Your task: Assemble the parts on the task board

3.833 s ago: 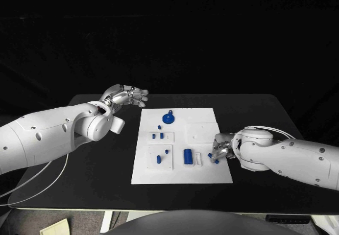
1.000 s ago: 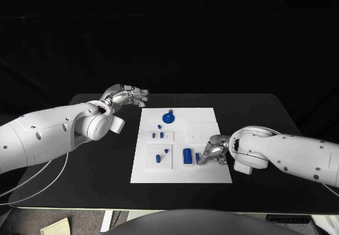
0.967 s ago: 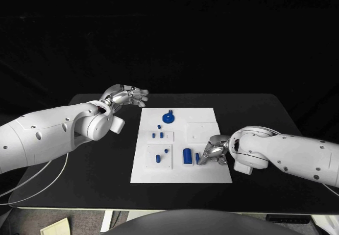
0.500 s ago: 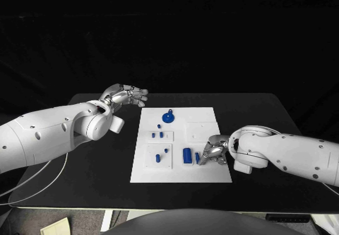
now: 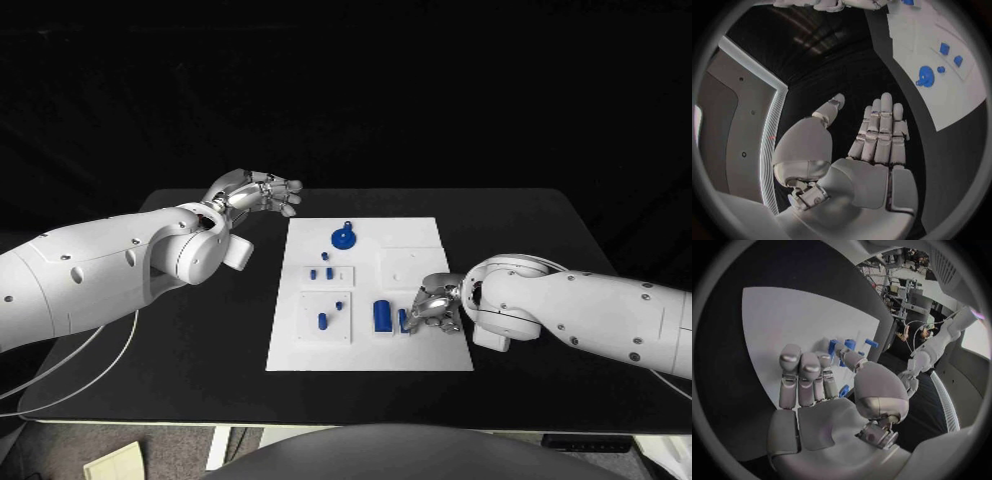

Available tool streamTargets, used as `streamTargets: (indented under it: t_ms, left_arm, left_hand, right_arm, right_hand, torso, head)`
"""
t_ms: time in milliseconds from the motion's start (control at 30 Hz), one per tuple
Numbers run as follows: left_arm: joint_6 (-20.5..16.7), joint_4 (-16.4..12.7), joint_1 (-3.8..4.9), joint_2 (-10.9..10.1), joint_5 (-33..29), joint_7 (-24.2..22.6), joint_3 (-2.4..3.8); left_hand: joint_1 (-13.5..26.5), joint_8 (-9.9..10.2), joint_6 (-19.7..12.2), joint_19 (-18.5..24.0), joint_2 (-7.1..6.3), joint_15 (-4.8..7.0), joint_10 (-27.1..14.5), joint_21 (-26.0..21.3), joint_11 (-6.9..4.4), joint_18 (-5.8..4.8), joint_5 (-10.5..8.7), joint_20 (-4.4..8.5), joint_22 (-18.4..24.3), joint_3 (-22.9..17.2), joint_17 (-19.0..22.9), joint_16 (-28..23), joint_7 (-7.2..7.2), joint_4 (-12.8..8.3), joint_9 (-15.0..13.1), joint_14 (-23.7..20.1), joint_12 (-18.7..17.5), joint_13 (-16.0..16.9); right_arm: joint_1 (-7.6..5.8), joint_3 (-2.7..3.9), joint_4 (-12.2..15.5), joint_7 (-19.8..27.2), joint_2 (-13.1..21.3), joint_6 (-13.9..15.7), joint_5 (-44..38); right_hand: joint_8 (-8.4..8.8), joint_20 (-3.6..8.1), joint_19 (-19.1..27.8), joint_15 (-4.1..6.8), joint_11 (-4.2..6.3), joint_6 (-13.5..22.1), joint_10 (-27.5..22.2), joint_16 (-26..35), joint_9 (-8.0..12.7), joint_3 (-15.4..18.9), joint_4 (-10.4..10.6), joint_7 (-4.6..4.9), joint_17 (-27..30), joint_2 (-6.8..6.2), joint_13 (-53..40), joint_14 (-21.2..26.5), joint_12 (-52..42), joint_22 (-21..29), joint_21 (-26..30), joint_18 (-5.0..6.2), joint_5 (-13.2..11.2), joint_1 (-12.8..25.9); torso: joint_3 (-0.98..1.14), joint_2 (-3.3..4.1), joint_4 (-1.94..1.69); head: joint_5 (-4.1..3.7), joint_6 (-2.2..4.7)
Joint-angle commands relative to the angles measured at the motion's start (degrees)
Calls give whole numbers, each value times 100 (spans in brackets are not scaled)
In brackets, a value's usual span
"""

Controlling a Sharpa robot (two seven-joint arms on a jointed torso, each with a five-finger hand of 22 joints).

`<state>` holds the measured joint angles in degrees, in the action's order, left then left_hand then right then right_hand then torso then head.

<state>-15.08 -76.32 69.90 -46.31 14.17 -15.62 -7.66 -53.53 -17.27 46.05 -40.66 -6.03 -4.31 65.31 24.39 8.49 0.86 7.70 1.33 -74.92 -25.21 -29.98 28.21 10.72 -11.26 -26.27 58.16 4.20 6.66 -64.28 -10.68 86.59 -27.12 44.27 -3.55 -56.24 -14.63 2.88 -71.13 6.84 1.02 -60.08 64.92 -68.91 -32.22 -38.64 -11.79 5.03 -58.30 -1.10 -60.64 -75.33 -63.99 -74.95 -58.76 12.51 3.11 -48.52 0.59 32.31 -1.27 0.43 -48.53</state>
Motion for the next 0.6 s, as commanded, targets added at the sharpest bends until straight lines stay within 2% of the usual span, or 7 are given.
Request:
streamTargets:
  t_ms: [33,200,500,600]
  left_arm:
    - [65,-13,4,10,6,-29,5]
    - [65,-14,4,7,6,-26,5]
    - [69,-14,4,11,7,-24,5]
    - [68,-13,4,9,7,-22,5]
  left_hand:
    - [8,-30,-33,-6,52,4,-6,-24,-28,-12,12,10,-56,6,-7,-29,-8,-35,9,47,18,-9]
    - [7,-30,-33,-6,52,4,-6,-26,-28,-12,12,10,-57,6,-8,-31,-8,-36,9,47,17,-9]
    - [6,-30,-33,-6,53,4,-6,-27,-28,-12,12,10,-58,5,-10,-33,-8,-36,9,47,18,-9]
    - [6,-31,-33,-6,53,4,-5,-28,-29,-12,12,10,-59,5,-11,-34,-8,-37,9,47,18,-9]
  right_arm:
    - [12,-3,3,-7,-16,-107,-74]
    - [13,-4,-11,-25,-13,-159,-88]
    - [13,-6,-9,-84,-21,-186,-174]
    - [13,-6,-17,-101,-19,-180,-225]
  right_hand:
    - [-29,-24,35,40,31,-28,18,35,12,-157,31,-1,-10,53,-2,11,-21,-41,10,249,-30,-42]
    - [-34,-32,32,35,27,-30,20,32,15,-270,0,3,-14,-17,-7,9,-25,-54,-7,249,-31,-65]
    - [-36,-33,30,34,27,-31,22,30,16,-297,-21,3,-16,-30,-9,7,-26,-57,-13,249,-31,-76]
    - [-40,-37,26,32,25,-33,25,27,15,-281,-42,5,-17,-90,-12,5,-29,-61,-21,249,-31,-49]
  torso:
    - [0,2,4]
    - [0,-3,1]
    - [-1,-2,1]
    - [-1,-2,1]
  head:
    - [10,-5]
    - [4,-8]
    - [-1,-7]
    - [-1,-7]
